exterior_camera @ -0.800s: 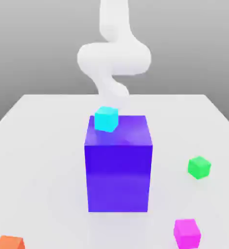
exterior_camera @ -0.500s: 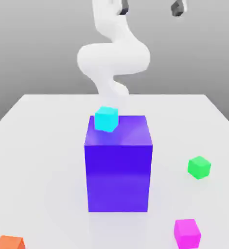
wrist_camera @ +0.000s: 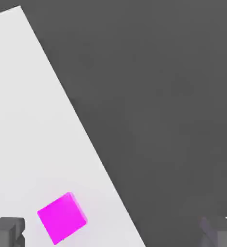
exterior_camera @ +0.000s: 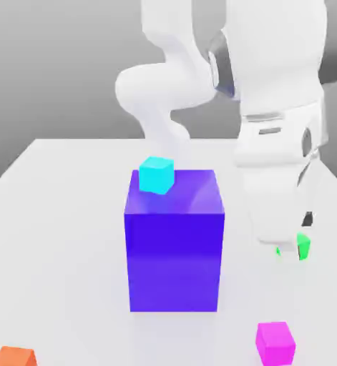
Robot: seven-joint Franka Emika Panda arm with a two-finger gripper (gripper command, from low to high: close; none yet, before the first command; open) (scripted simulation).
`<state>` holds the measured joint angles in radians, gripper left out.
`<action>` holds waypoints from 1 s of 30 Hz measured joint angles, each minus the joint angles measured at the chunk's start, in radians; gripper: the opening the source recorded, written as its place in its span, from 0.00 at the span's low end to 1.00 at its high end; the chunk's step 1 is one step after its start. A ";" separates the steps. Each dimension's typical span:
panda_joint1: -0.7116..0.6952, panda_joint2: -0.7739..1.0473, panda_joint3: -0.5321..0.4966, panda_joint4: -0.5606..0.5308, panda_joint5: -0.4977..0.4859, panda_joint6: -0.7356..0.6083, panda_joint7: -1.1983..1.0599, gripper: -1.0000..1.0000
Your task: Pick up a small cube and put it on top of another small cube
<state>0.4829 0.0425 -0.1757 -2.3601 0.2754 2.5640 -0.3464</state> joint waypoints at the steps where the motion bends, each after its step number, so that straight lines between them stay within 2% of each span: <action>1: 0.003 0.029 0.004 -0.003 -0.004 0.012 -0.033 0.50; 5: 0.014 0.139 0.022 -0.017 -0.050 0.064 -0.143 0.50; 9: 0.036 0.241 0.024 -0.031 -0.143 0.119 -0.218 0.50; 13: 0.019 0.380 0.053 -0.008 -0.133 0.223 -0.259 0.50; 14: 0.010 0.416 0.064 -0.001 -0.124 0.251 -0.266 0.00; 21: 0.008 0.423 0.067 0.001 -0.123 0.254 -0.268 0.00; 25: 0.032 0.297 0.035 -0.027 -0.162 0.156 -0.239 0.00; 30: 0.077 0.170 0.121 -0.140 -0.125 0.117 -0.315 0.00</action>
<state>0.5596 0.2130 -0.0552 -2.5005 0.1501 2.6814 -0.6614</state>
